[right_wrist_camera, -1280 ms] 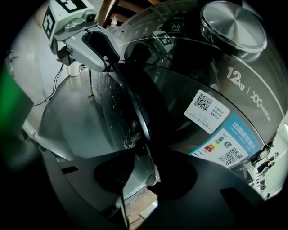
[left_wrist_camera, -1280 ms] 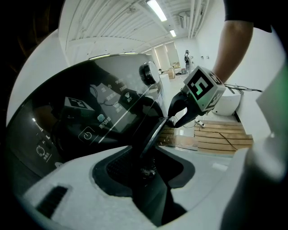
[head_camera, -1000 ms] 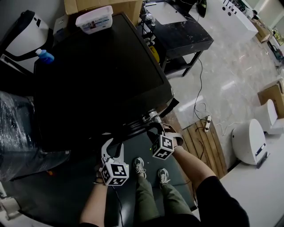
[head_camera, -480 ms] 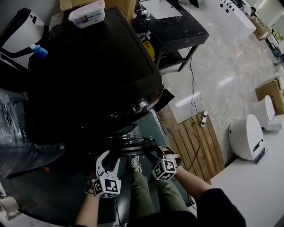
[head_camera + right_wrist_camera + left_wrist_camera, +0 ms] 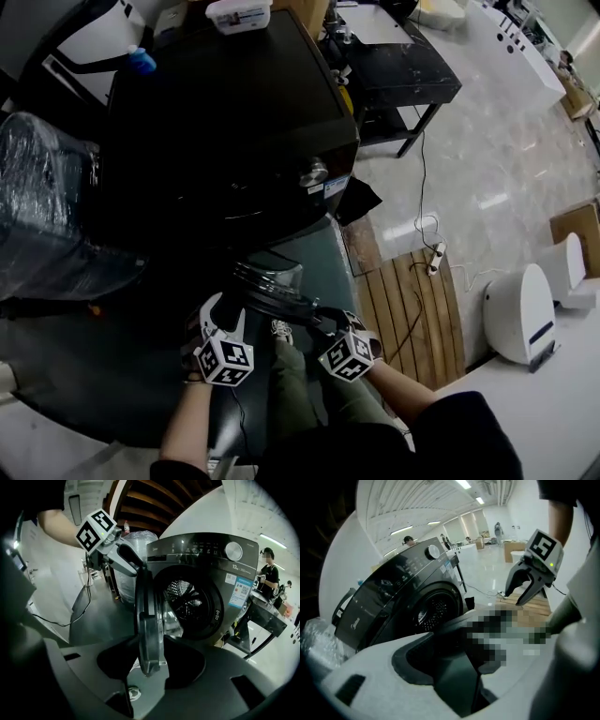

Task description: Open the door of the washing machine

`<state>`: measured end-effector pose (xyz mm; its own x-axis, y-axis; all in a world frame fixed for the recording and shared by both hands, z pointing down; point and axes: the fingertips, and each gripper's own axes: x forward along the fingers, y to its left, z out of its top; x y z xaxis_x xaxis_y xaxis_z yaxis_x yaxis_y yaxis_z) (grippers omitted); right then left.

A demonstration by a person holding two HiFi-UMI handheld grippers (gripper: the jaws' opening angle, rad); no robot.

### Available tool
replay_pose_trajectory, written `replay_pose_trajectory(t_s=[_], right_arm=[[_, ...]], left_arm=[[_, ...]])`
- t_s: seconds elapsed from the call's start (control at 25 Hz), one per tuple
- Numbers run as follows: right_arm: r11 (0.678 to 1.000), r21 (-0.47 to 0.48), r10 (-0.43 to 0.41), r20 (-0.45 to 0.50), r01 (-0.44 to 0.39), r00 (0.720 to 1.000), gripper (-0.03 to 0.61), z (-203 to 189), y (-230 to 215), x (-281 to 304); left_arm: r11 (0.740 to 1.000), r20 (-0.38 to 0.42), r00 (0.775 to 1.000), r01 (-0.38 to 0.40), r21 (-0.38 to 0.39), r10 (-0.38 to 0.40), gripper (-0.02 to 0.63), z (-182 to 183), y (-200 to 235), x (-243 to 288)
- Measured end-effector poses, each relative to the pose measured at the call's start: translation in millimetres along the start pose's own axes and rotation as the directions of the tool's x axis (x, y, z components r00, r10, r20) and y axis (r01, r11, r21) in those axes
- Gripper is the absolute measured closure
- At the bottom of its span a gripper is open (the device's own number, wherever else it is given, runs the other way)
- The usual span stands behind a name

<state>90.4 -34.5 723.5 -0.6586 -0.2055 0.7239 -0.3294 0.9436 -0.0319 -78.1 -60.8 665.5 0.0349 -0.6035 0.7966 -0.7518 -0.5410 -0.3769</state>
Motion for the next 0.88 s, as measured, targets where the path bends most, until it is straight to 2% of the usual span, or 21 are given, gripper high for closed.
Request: replay_pose_trajectory(t_s=[0.12,0.28,0.36,0.44,0.52,0.64,0.72,0.88], right_arm=[[1.0,0.026,0.002,0.012,-0.003,1.0,0.408,4.7,16.5,-17.5],[0.998,0.056,0.017,0.029,-0.019,0.999,0.413,19.2,30.5,-32.8],[0.997,0.072,0.039,0.04,-0.041,0.998,0.413,28.0,37.7,-35.4],[0.995,0.074,0.059,0.05,-0.063,0.997,0.413,38.1,47.0,-33.2],[0.995,0.056,0.081,0.061,-0.085,0.995,0.413,50.8,55.5,-26.4],[0.993,0.012,0.119,0.068,-0.12,0.991,0.411,70.1,64.4,-14.8],[0.989,-0.018,0.146,0.071,-0.145,0.987,0.41,81.9,71.2,-9.1],[0.982,-0.072,0.181,0.071,-0.176,0.981,0.411,107.6,86.1,4.2]], left_arm=[[0.99,-0.021,1.0,-0.026,-0.141,0.023,0.408,-23.2,-3.9,-16.5],[0.971,-0.057,0.996,-0.077,-0.228,0.066,0.427,-50.4,-8.6,-36.0],[0.949,-0.071,0.994,-0.102,-0.3,0.084,0.43,-65.5,-10.4,-44.8],[0.904,-0.067,0.991,-0.134,-0.406,0.117,0.434,-84.1,-7.9,-57.2],[0.84,-0.045,0.988,-0.147,-0.522,0.145,0.445,-101.6,-1.9,-70.1],[0.733,0.014,0.99,-0.097,-0.673,0.143,0.446,-118.3,-1.3,-85.3],[0.674,0.043,0.992,-0.049,-0.738,0.119,0.434,-129.0,-8.7,-91.6],[0.622,0.025,0.996,-0.037,-0.782,0.09,0.394,-160.1,-5.5,-93.5]])
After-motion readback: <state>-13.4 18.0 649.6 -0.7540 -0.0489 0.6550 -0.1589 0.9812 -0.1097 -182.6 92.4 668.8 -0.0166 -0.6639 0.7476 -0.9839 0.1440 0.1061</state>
